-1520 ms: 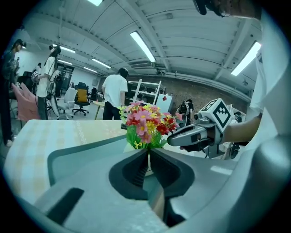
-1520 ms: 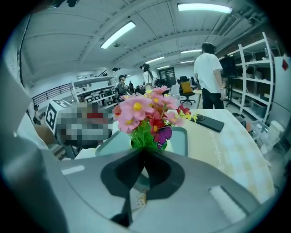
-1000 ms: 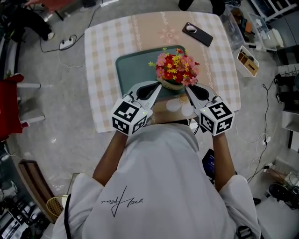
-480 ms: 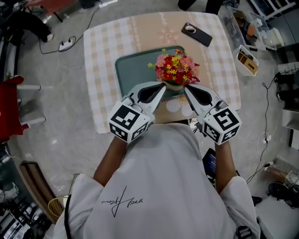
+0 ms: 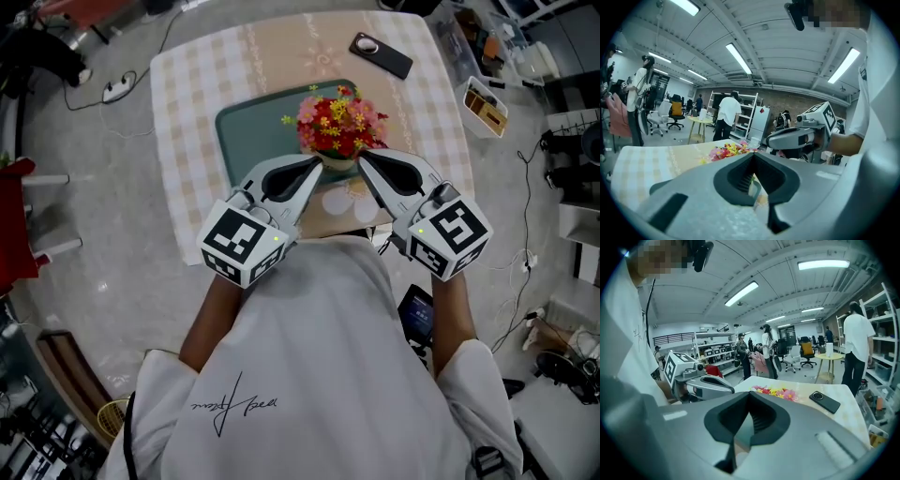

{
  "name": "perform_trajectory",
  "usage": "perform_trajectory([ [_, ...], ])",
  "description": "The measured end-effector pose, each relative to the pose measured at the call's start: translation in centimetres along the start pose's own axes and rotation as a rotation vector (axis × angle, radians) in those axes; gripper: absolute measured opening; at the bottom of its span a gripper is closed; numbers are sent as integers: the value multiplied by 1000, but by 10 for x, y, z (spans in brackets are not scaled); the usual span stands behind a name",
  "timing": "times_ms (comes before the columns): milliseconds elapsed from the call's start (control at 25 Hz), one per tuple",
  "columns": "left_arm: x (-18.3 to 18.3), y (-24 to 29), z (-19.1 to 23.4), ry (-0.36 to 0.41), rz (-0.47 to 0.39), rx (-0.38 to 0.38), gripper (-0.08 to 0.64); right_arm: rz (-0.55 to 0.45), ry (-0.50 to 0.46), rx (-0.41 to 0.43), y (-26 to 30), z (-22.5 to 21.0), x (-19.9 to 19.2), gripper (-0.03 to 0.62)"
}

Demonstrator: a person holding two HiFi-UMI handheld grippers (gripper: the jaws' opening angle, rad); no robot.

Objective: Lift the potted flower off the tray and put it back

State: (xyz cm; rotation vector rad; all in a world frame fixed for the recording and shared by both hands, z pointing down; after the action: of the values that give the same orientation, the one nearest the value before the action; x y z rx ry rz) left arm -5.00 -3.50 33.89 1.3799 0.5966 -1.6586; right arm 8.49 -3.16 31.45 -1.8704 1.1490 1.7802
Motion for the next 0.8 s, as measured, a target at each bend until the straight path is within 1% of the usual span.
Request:
perform_trajectory([
  [200, 3, 0, 3, 1, -7, 5, -3, -1, -16, 14, 1, 5, 6, 5],
  [360, 4, -2, 5, -16, -25, 17, -3, 9, -17, 28, 3, 8, 5, 5],
  [480, 3, -2, 7, -31, -31, 24, -3, 8, -7, 26, 2, 9, 4, 5],
  [800, 2, -5, 5, -37, -35, 32, -3, 11, -2, 25, 2, 13, -2, 5],
])
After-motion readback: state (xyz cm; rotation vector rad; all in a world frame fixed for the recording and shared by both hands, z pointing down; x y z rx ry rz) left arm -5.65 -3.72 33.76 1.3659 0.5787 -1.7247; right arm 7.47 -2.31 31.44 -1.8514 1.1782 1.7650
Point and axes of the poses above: the fingertips, and each gripper's own axes: y forward along the fingers, z to its left, x out of its top, the point moved 6 cm from there along -y, backward along the fingers, and after that the axes turned 6 degrees about -z, right-handed, at the moved point
